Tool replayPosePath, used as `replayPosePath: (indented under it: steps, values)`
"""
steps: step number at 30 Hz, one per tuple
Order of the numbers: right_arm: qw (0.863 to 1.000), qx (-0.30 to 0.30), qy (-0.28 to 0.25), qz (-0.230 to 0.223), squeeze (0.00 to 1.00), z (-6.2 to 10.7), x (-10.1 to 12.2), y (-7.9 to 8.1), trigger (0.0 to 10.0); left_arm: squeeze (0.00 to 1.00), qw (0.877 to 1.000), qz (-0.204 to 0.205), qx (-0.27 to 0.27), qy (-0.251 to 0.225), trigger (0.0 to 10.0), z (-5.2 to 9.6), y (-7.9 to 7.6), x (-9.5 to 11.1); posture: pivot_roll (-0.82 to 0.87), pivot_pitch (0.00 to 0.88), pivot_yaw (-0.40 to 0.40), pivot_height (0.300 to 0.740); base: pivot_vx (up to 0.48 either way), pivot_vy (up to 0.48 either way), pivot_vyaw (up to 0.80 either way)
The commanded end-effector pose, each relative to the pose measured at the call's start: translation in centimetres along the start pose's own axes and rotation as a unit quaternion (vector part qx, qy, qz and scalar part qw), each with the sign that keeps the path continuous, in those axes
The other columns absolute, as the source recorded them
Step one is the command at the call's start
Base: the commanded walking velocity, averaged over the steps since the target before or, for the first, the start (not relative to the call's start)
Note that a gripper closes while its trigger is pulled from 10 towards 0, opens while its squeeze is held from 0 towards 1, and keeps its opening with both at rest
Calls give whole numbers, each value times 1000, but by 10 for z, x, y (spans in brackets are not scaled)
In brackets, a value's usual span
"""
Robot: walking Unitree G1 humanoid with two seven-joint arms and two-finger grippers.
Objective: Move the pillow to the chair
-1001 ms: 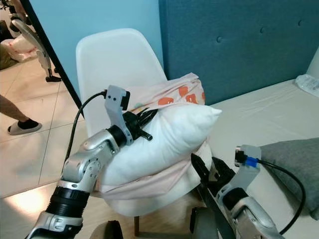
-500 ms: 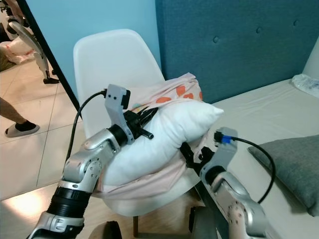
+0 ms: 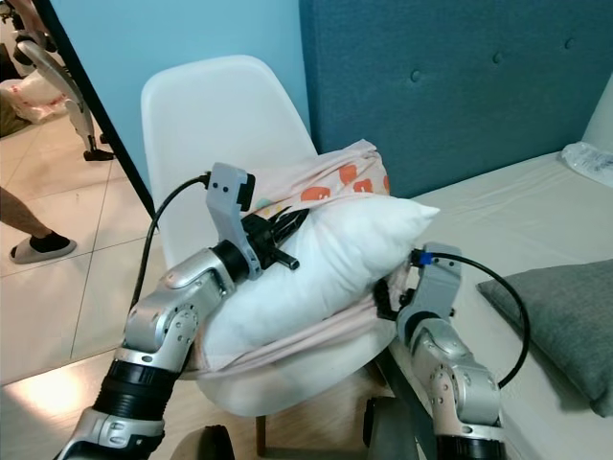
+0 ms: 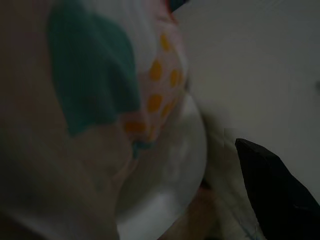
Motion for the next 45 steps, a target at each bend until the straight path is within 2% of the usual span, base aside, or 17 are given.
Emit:
replayPosePath:
  steps: [1, 5, 6, 9, 12, 17, 19, 22, 25, 27, 29, 33, 34, 37, 38, 44, 45]
  values:
    - [999, -23, -18, 13, 0, -2, 4, -5, 10000, 0, 1000, 1, 1, -18, 0, 1, 0, 9, -80, 67, 69, 564, 0, 0, 0]
    - [997, -37, -54, 48, 0, -4, 15, -6, 10000, 0, 1000, 3, 1, -19, 0, 1, -1, 9, -80, 67, 68, 564, 0, 0, 0]
    - [988, -46, -94, 113, 0, -3, 28, -5, 0, 0, 1000, 3, 1, -19, 0, 1, -1, 9, -75, 69, 64, 564, 0, 0, 0]
    - [954, -64, -155, 249, 0, -2, 47, 0, 0, 0, 1000, 4, 4, -19, 0, 3, 0, 9, -72, 70, 62, 564, 0, 0, 0]
    - [948, -69, -158, 267, 0, -2, 49, 0, 0, 0, 1000, 5, 5, -19, 0, 3, 0, 9, -72, 70, 62, 564, 0, 0, 0]
    - [878, -113, -214, 414, 0, 1, 68, 1, 0, 0, 1000, 5, 9, -20, 0, 4, 2, 10, -64, 71, 57, 564, 0, 0, 0]
    - [861, -120, -225, 441, 0, 2, 71, 2, 0, 0, 1000, 5, 9, -20, 0, 4, 2, 10, -64, 71, 57, 564, 0, 0, 0]
    - [850, -125, -232, 456, 0, 3, 73, 2, 0, 0, 1000, 5, 9, -21, 0, 4, 1, 10, -63, 71, 57, 564, 0, 0, 0]
    - [820, -134, -259, 492, 0, 6, 82, 3, 0, 0, 1000, 7, 9, -21, 0, 4, 1, 11, -63, 71, 57, 564, 0, 0, 0]
    - [812, -133, -278, 496, 0, 8, 87, 5, 0, 0, 1000, 9, 8, -22, 0, 4, 0, 12, -63, 71, 57, 564, 0, 0, 0]
    - [810, -130, -288, 494, 0, 9, 90, 8, 0, 0, 1000, 10, 6, -23, 0, 4, -1, 12, -63, 71, 57, 564, 0, 0, 0]
    - [832, -95, -318, 445, 0, 12, 95, 19, 0, 0, 1000, 13, 2, -25, 0, 3, -3, 13, -64, 69, 57, 564, 0, 0, 0]
    - [881, -63, -302, 358, 0, 9, 91, 21, 0, 0, 1000, 14, 2, -25, 0, 4, -3, 13, -63, 68, 57, 564, 0, 0, 0]
    - [893, -39, -297, 336, 0, 9, 89, 27, 0, 0, 1000, 15, 3, -25, 0, 5, -3, 13, -63, 68, 57, 564, 0, 0, 0]
    - [916, 12, -280, 288, 0, 9, 84, 39, 0, 0, 999, 15, 8, -30, 0, 7, -1, 15, -58, 66, 55, 564, 0, 0, -800]
    - [910, 60, -293, 286, 0, 14, 90, 57, 0, 0, 998, 6, 16, -53, 0, 8, 4, 32, -56, 63, 53, 573, 0, 0, -435]
    - [909, 65, -295, 286, 0, 14, 92, 60, 0, 0, 998, 2, 16, -61, 2039, 7, 5, 37, -60, 55, 53, 577, 0, 0, 0]
Point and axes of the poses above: a point about 5 cm out from each wrist's last joint towards the gripper, its own z axis pointing back from the gripper into the wrist, its own x axis along the axis of the wrist's last joint, y = z × x, the point moved 4 cm from there along -z, pointing out of the wrist towards the gripper, and after that the axes turned 8 degrees about -z, right-handed, at the moved point
